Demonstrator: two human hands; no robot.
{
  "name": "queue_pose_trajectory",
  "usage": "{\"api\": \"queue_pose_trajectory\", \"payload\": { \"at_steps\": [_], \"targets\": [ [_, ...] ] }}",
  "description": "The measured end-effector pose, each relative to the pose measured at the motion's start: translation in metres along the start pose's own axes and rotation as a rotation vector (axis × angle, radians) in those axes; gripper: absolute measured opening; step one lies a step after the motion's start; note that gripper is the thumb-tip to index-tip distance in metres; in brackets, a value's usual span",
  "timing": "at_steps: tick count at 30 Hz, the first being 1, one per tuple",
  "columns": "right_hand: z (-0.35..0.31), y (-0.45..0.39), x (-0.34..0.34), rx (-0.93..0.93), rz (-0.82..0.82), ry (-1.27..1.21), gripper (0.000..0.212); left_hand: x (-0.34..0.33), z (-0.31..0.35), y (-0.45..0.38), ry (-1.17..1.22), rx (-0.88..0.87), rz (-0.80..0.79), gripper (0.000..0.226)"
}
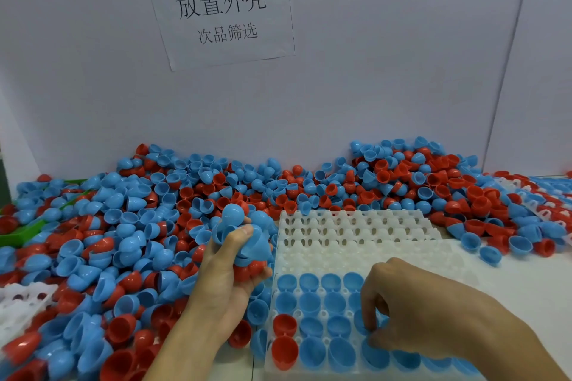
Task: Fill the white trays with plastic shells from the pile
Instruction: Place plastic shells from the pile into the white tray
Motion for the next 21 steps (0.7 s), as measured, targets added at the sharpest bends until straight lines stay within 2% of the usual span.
{"api": "queue_pose_trajectory", "payload": {
  "at_steps": [3,5,9,11,14,18,21],
  "targets": [
    [0.002,0.001,0.001,0.003,-0.003,-0.03,0.017,0.0,-0.001,0.001,0.011,0.004,0.006,0.074],
    [0.006,0.003,0.007,0.008,0.052,-0.054,0.02,0.0,-0.001,0.001,0.045,0.004,0.003,0.061],
    [0.002,0.005,0.035,0.115,0.389,-0.059,0.019,-0.006,-0.003,0.001,0.128,0.021,-0.071,0.032],
    [-0.006,0.004,0.043,0.222,0.555,-0.16,0.019,-0.014,-0.004,0.001,0.155,0.035,-0.129,0.023],
    [-0.018,0.005,0.045,0.364,0.684,-0.32,0.022,-0.018,-0.008,0.002,0.154,0.049,-0.149,0.026],
    [-0.04,0.009,0.038,0.534,0.709,-0.453,0.04,-0.013,-0.013,-0.001,0.044,0.035,-0.057,0.054],
    [-0.056,0.007,0.032,0.607,0.711,-0.578,0.049,-0.015,-0.012,-0.001,-0.111,-0.022,-0.033,0.049]
  ]
}}
Point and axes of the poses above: each hand's wrist, its own y-axis away from the middle knuckle, its own x-axis out of the back of the hand, z = x × y, the point moved 10 cm from there along -y, towards the middle knuckle, and after that the axes turned 11 degrees about -z, right-handed, at the moved point
